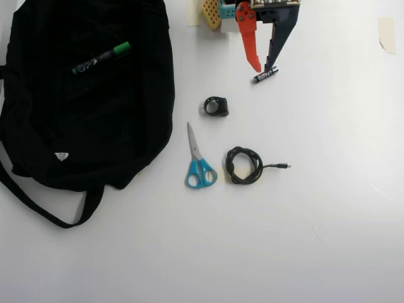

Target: Put the green marker into the black bag

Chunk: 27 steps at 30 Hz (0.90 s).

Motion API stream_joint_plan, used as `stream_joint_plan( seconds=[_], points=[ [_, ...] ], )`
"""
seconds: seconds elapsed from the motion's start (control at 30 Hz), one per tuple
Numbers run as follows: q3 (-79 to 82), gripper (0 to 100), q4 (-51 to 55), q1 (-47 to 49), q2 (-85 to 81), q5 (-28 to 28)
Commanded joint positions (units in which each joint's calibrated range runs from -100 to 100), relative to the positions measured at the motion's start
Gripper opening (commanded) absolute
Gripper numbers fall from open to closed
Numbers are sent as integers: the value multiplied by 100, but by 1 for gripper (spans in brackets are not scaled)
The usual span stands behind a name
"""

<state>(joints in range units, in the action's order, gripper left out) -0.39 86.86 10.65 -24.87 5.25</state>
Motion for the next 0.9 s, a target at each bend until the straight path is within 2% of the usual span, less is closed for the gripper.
stream_joint_plan(
  seconds=[0.0, 0.13, 0.53, 0.87],
  points=[
    [1324, 2, -917, 49, -874, 172],
    [2052, 2, -1373, 57, -1173, 303],
    [2142, 2, -1399, 49, -1074, 251],
    [3166, 2, -1425, 42, -1082, 298]
  ],
)
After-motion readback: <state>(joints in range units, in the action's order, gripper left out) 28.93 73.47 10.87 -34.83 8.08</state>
